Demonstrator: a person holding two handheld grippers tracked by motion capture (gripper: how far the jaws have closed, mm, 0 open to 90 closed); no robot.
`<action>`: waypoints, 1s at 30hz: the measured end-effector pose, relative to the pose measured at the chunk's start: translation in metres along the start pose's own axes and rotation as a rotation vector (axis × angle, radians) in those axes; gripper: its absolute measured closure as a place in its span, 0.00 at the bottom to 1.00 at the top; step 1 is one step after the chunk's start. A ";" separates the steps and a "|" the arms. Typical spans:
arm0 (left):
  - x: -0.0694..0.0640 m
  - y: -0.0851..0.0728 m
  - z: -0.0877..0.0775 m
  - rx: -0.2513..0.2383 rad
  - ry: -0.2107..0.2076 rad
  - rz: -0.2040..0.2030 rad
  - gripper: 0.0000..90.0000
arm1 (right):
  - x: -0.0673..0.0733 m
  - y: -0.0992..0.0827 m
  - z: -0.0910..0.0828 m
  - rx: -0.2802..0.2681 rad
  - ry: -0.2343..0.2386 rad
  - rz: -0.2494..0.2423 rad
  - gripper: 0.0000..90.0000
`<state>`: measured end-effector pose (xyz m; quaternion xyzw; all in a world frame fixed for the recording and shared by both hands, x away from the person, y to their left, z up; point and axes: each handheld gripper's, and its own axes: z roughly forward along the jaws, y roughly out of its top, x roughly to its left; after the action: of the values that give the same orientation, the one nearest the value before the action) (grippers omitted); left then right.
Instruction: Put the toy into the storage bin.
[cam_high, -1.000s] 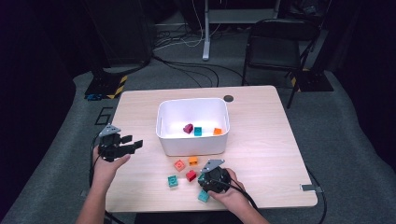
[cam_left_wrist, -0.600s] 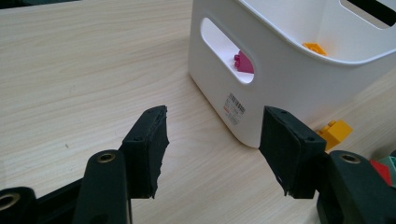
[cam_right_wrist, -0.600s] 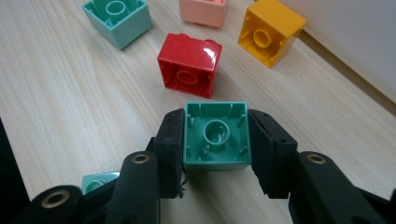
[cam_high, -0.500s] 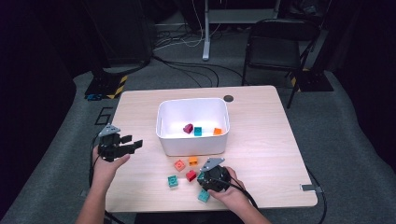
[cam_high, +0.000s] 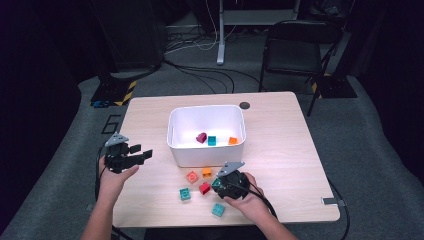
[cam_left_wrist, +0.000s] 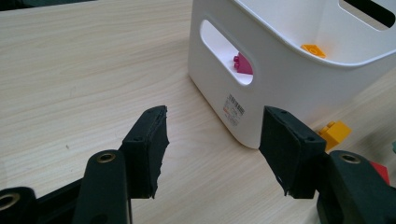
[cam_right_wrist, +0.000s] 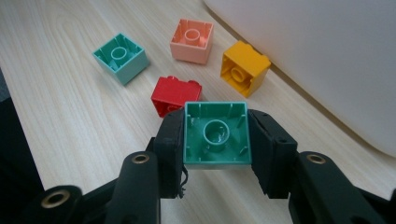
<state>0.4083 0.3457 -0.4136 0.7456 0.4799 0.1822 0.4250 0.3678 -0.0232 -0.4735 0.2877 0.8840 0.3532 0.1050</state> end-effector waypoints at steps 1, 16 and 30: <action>0.000 0.000 0.000 0.000 0.000 -0.001 0.46 | -0.001 0.002 -0.001 -0.004 -0.001 -0.005 0.64; 0.001 0.000 -0.001 -0.004 -0.001 -0.003 0.46 | -0.018 0.028 -0.033 -0.074 0.003 0.021 0.65; 0.000 0.000 0.000 -0.004 0.001 -0.003 0.46 | -0.040 0.059 -0.073 -0.100 -0.002 0.009 0.64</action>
<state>0.4082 0.3458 -0.4138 0.7439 0.4809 0.1828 0.4265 0.3972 -0.0530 -0.3804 0.2865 0.8637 0.3973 0.1187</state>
